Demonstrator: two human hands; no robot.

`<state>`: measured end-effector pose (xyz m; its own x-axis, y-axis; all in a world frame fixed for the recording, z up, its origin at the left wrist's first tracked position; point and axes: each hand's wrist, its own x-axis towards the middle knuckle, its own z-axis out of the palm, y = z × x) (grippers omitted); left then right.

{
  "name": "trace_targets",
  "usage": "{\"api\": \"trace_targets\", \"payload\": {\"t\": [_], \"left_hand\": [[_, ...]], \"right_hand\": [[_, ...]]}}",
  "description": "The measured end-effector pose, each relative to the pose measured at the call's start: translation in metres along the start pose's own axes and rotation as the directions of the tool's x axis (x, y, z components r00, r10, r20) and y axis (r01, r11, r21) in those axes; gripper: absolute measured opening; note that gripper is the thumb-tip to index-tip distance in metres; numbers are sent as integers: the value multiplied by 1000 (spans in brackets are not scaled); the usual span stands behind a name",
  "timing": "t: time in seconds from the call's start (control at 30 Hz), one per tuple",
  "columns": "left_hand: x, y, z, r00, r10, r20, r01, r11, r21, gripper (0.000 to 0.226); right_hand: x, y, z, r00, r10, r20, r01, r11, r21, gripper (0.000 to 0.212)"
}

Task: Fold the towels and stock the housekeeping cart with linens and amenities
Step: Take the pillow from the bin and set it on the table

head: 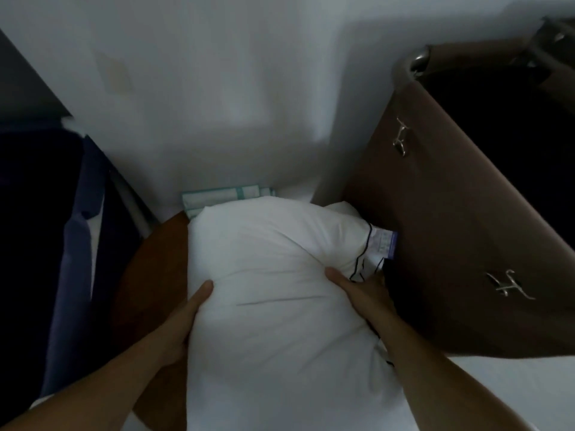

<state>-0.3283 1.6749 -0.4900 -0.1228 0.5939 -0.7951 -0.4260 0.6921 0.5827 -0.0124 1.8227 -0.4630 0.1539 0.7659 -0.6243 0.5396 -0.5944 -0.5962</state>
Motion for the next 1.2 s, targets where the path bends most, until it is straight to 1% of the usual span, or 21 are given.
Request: {"api": "trace_targets", "payload": {"t": [0.03,0.13,0.2,0.27,0.37,0.4,0.47,0.53,0.57,0.63,0.67,0.73,0.77,0.8,0.83,0.87,0.9,0.93,1.0,1.07,1.2], "left_hand": [[0,0,3,1000,24,-8,-24,1000,1,107],[-9,13,12,994,61,-92,-64,997,-30,104],[-20,26,7,984,95,-152,-101,994,-31,97],[-37,41,-3,986,105,-129,-105,994,9,81],[-69,64,-28,983,135,-127,-122,987,101,64],[-82,70,-35,977,166,-134,-147,979,142,67],[-99,74,-40,950,258,-175,-203,938,279,94],[-101,68,-29,876,386,-289,-201,837,509,114],[-97,60,-17,846,450,-287,-178,745,643,114],[-84,38,9,832,497,-245,-29,480,877,103],[-77,28,20,815,526,-242,33,376,926,98],[-65,17,31,755,621,-209,54,259,964,89],[-59,15,33,708,690,-153,20,196,980,86],[-56,12,36,652,755,-75,-28,122,992,82],[-54,11,41,600,800,4,-75,52,996,80],[-53,12,48,573,817,60,-109,4,994,78],[-53,13,58,561,822,96,-127,-30,992,76],[-51,14,69,563,817,123,-140,-53,989,75],[-46,14,88,584,796,158,-150,-85,985,75],[-35,11,99,610,772,180,-128,-128,983,76],[-7,-1,102,666,721,192,-115,-155,981,78]], "right_hand": [[-1,0,2,999,-43,-10,43,999,31,151],[-11,-12,7,993,-120,-8,121,992,45,109],[-25,-25,5,992,-124,-7,124,992,22,95],[-42,-34,5,990,-142,-17,143,989,33,89],[-65,-41,11,976,-217,19,213,969,128,80],[-68,-45,16,973,-226,37,219,965,142,78],[-71,-51,28,969,-232,88,219,967,132,87],[-63,-44,40,969,-220,116,210,973,93,108],[-59,-38,46,969,-220,112,210,973,94,114],[-58,-28,54,970,-235,62,229,969,91,117],[-61,-30,58,971,-240,19,239,970,29,118],[-73,-39,62,954,-273,-121,246,948,-200,111],[-83,-44,64,908,-374,-188,312,904,-293,103],[-95,-48,65,832,-520,-194,432,826,-363,94],[-108,-51,67,751,-647,-132,551,725,-413,86],[-120,-50,69,696,-718,-33,631,632,-450,80],[-127,-46,71,672,-737,64,661,560,-499,77],[-125,-40,71,678,-723,130,646,503,-574,74],[-104,-26,67,729,-664,166,553,428,-715,71],[-78,-12,64,758,-635,148,501,423,-755,73],[-39,14,75,783,-597,174,520,473,-711,80]]}}
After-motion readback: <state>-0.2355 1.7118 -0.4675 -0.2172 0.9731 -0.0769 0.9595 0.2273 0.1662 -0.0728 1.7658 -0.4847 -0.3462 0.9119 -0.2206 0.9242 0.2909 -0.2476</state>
